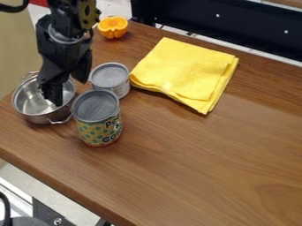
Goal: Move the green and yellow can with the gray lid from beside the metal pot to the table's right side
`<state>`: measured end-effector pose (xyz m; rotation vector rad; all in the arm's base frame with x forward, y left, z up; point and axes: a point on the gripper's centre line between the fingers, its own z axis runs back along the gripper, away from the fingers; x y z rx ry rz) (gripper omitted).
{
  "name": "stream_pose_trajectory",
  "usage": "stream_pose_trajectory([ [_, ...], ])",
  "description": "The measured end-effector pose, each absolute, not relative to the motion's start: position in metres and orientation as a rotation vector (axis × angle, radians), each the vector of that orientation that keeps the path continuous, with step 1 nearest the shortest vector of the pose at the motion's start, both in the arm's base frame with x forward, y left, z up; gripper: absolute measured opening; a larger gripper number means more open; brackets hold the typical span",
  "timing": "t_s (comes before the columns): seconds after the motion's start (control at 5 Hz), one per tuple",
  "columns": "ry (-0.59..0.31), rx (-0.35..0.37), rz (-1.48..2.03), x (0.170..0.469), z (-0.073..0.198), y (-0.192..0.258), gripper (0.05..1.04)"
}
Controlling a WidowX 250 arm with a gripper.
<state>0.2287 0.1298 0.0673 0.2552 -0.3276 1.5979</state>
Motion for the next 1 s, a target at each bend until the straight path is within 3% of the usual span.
stream_pose_trajectory([
  [1.0,-0.318,0.265,1.654,0.228,0.049,0.092,0.995],
])
